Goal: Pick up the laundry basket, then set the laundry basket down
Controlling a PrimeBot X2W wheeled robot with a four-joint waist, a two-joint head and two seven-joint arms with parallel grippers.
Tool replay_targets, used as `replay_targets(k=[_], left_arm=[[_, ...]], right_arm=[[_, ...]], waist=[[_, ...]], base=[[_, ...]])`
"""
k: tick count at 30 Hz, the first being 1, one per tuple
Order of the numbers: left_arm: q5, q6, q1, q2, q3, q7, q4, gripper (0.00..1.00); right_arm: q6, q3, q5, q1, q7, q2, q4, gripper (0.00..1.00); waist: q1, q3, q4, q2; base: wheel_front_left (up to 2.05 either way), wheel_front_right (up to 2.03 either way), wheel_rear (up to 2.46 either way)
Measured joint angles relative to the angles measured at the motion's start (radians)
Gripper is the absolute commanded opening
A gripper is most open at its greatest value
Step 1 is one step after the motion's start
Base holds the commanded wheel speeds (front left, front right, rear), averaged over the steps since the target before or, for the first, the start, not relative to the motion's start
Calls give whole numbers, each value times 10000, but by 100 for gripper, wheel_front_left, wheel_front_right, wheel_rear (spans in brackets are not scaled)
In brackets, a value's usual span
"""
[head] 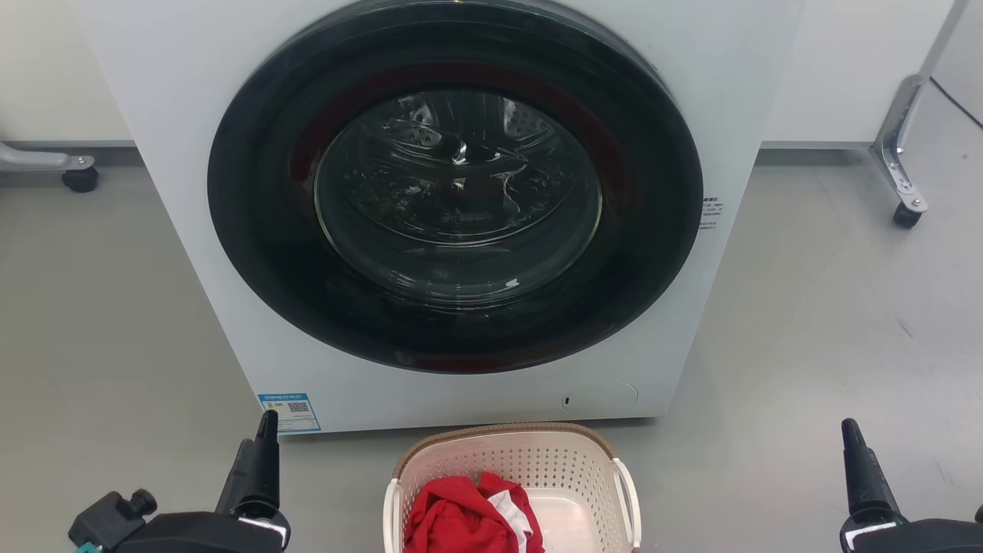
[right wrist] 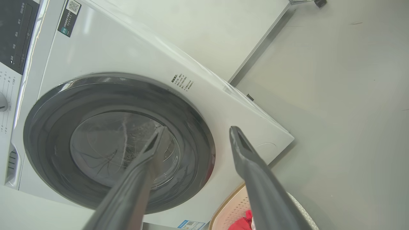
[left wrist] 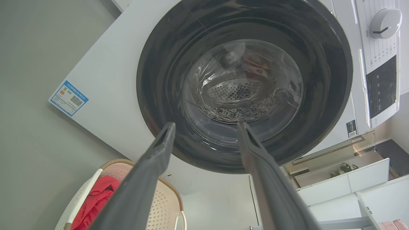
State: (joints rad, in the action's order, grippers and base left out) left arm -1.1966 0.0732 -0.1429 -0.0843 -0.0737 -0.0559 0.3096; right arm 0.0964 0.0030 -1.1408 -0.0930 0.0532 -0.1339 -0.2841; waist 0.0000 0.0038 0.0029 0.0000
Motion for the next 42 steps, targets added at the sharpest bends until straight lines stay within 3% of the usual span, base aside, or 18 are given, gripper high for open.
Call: replay_targets(k=[22,42], left_arm=[[4015,-876,-372,-594,-1208,-823,-35,100],[6621,-1532,-390,-709,-1875,-1576,385,100]], right_arm=[[-437,1289,3741,-211,853,-773,58,100],[-711,2268,6506,-235,1597,-1072,-226,100]], waist=[[0,-45,32,0],[0,15,13,0]], base=[[0,0,0],[0,0,0]])
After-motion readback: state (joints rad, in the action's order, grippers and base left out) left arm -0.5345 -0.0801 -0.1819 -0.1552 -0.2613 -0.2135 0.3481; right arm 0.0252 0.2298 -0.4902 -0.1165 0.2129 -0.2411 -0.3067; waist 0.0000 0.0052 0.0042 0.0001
